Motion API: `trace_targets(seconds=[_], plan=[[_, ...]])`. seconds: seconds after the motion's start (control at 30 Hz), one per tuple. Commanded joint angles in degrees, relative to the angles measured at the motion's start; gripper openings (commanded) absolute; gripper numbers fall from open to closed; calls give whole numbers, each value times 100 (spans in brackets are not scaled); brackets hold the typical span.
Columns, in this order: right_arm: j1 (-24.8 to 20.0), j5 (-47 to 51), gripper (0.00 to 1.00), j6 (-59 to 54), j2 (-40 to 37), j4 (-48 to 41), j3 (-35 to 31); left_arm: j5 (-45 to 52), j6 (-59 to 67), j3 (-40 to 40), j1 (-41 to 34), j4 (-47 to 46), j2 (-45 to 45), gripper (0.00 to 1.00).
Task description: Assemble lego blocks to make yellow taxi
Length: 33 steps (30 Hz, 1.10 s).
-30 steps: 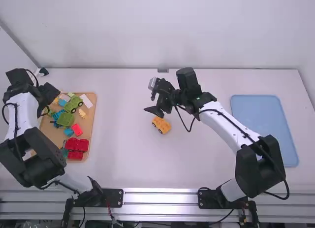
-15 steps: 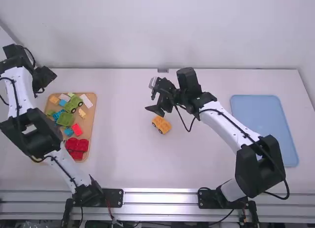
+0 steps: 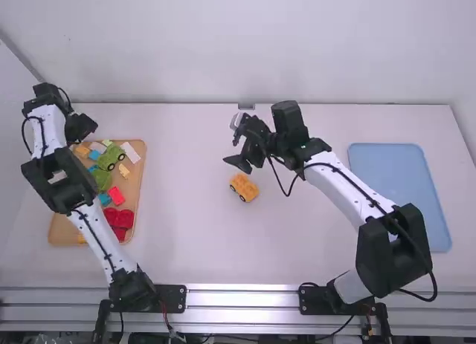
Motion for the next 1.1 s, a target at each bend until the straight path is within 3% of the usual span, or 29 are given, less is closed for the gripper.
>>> trace_targets(seconds=[0.0, 0.17, 0.47, 1.07], plan=[[-15, -2, 99, 50, 13, -9, 170, -391, -304, 122, 52, 39, 136, 93], [-15, -13, 99, 52, 13, -26, 170, -599, -319, -31, 48, 278, 229, 84], [-15, -24, 99, 55, 13, -94, 170, -579, -258, -662, 63, 903, 245, 85], [-15, -2, 99, 50, 13, -144, 170, -739, -575, -1266, 90, 1447, 245, 62]])
